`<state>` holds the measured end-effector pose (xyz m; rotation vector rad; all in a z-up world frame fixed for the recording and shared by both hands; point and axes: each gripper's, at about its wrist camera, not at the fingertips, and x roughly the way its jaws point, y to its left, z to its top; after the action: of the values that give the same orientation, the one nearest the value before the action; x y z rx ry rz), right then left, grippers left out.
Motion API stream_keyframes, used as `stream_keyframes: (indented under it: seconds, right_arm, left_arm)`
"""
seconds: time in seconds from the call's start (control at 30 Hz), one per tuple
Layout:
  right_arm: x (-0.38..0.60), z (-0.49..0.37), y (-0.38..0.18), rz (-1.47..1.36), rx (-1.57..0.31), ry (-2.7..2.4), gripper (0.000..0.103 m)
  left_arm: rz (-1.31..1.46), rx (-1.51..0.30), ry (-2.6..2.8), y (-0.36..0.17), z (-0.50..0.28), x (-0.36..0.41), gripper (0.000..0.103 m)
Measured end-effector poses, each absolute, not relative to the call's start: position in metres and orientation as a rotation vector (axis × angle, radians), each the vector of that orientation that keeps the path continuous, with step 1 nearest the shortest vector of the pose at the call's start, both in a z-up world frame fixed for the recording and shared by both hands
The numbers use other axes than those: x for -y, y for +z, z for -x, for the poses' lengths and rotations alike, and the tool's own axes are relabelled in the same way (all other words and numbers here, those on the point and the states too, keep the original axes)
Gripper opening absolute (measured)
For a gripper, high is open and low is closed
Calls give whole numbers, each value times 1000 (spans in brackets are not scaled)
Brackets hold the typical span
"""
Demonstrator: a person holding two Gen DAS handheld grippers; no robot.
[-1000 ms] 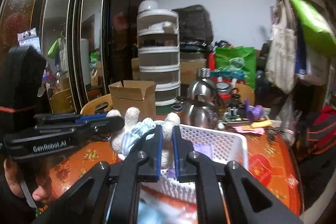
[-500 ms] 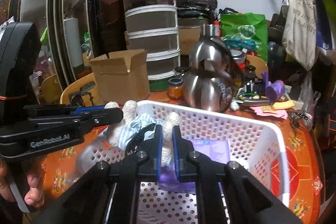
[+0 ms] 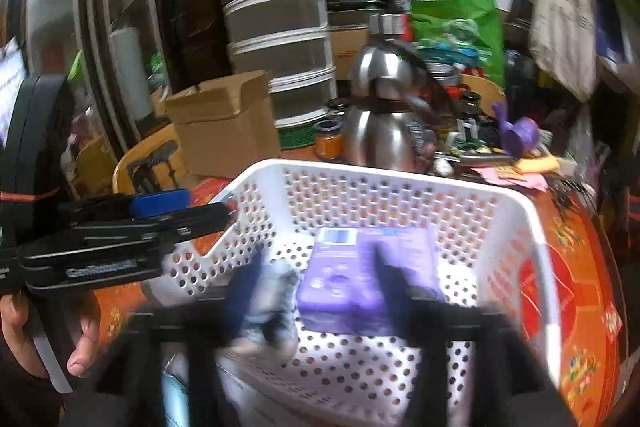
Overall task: Organize soft objects
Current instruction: 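Lift the plush toy into the white basket and open both grippers, then grasp the black cable with the right gripper while the left gripper grasps the white rolled towel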
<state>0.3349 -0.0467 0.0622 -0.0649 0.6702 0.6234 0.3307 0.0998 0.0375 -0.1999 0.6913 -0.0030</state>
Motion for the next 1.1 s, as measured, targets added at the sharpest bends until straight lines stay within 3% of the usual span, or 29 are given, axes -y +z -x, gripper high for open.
stream_keyframes:
  seconds: [0.23, 0.47, 0.63, 0.93, 1.1]
  right_arm:
    - [89, -321, 81, -31, -652, 541, 79]
    - [97, -320, 84, -12, -667, 523, 79]
    - [111, -283, 81, -4, -692, 534, 79]
    - [185, -178, 8, -23, -780, 393, 84]
    - [200, -176, -29, -7, -866, 328, 76]
  left_arm:
    - [187, -675, -11, 54, -312, -95, 80]
    - [184, -700, -5, 57, -301, -92, 80]
    - [183, -692, -2, 61, -234, -92, 80]
    - [247, -771, 64, -24, -112, -114, 80]
    - [194, -837, 70, -65, -95, -109, 80]
